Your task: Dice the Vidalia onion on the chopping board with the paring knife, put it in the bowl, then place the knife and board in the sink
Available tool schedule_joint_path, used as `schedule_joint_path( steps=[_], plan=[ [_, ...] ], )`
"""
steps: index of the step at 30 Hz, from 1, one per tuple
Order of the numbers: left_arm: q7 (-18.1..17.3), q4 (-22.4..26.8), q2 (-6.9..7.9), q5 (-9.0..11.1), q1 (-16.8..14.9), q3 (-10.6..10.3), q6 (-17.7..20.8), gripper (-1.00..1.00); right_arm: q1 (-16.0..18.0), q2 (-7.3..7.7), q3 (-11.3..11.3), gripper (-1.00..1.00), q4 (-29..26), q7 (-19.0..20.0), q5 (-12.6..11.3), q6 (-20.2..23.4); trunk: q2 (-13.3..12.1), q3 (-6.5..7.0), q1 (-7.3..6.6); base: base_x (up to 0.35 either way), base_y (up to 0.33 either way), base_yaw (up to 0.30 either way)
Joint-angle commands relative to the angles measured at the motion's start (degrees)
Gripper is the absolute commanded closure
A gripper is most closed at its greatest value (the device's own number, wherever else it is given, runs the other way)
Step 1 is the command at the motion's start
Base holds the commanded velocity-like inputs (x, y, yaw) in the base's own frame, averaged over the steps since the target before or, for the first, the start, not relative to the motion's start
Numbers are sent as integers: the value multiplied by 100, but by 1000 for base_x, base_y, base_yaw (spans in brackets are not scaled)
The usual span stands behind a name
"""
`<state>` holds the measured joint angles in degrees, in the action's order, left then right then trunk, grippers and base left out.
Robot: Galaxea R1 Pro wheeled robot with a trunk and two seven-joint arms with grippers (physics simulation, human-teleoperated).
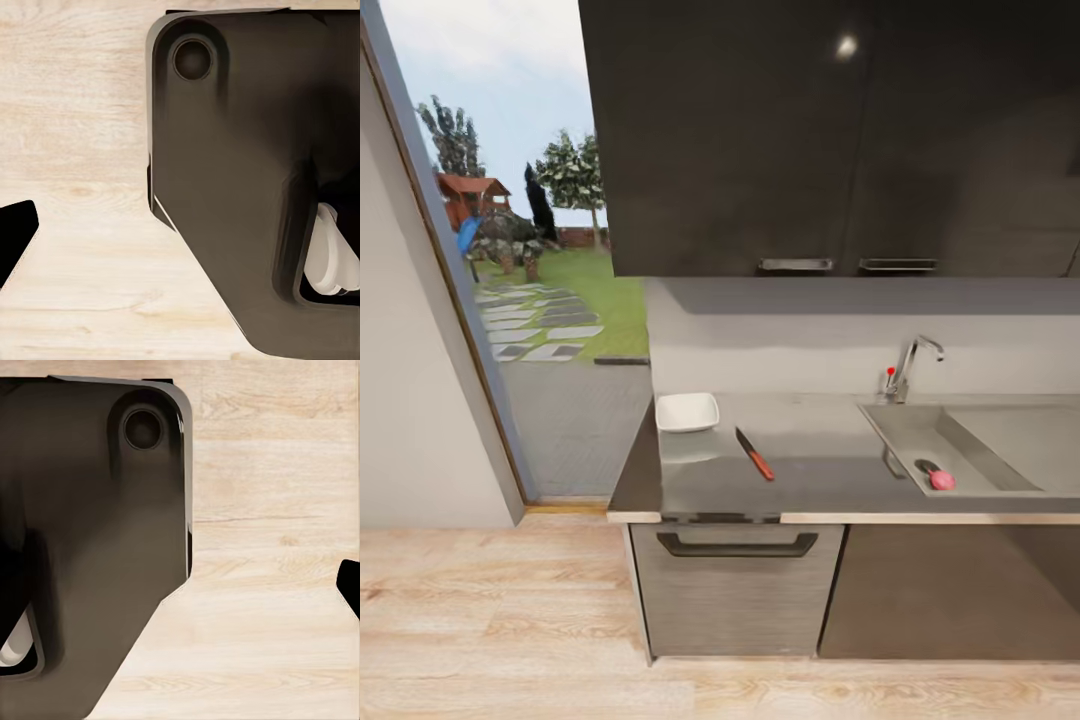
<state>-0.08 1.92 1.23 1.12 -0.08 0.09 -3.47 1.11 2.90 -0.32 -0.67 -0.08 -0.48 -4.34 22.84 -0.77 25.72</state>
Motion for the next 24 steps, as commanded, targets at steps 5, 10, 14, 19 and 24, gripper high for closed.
schedule_joint_path(
  steps=[5, 10, 14, 19, 24],
  plan=[
    [-1, 1, 0, 11, -1, -1, -14, -100, 4, 0, -3, -100, 6, -1, -5, -22, 8, -8, 6, 333, 0, 0],
    [-1, 1, 0, 11, -1, -1, -14, -100, 4, 0, 4, -100, 6, 0, -2, -17, 8, -8, 6, 325, 0, 0],
    [-1, 1, 0, 11, -1, -1, -14, -100, 4, 0, 10, -100, 6, 0, 3, -21, 8, -8, 6, 312, 37, 0],
    [-1, 1, 0, 11, -1, -1, -14, -100, 4, 0, 14, -100, 6, 0, 4, -17, 8, -8, 6, 299, 83, 0],
    [-1, 1, 0, 11, -1, -1, -14, -100, 4, 0, 15, -100, 6, 0, 4, -19, 8, -8, 6, 296, 19, 0]
  ],
)
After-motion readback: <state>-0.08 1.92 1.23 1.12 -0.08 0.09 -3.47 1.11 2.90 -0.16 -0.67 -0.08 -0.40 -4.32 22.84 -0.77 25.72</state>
